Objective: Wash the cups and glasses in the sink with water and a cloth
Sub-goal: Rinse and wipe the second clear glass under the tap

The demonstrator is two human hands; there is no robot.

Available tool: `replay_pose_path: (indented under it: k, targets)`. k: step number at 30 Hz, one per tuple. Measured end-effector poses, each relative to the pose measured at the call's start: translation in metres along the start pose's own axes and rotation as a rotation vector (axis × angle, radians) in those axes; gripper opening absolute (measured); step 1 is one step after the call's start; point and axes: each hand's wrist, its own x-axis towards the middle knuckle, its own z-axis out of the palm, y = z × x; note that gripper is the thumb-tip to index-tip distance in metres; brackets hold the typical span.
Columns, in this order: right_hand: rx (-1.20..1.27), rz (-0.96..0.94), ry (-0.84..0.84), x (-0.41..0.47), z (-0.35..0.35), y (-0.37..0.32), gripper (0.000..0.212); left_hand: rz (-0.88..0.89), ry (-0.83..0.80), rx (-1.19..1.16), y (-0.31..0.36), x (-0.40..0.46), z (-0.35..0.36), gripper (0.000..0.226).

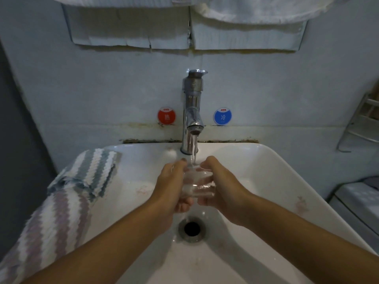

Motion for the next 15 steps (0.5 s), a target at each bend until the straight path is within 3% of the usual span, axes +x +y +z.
replay_pose_path:
  k: [5, 11, 13, 15]
  targets:
    - [0.173, 0.234, -0.008, -0.006, -0.004, -0.009, 0.041, 0.207, 0.044, 0.129, 0.001, -0.002, 0.007, 0.019]
    - [-0.081, -0.158, 0.072, 0.001, -0.001, -0.002, 0.031, -0.001, -0.022, -0.002, 0.003, -0.001, 0.004, 0.032]
    - [-0.053, -0.134, 0.057, 0.002, 0.002, 0.001, 0.031, -0.008, -0.015, -0.025, 0.002, -0.002, 0.002, 0.032]
    - [0.019, 0.009, 0.034, 0.001, 0.002, 0.001, 0.032, 0.051, 0.014, 0.015, 0.002, -0.004, 0.003, 0.027]
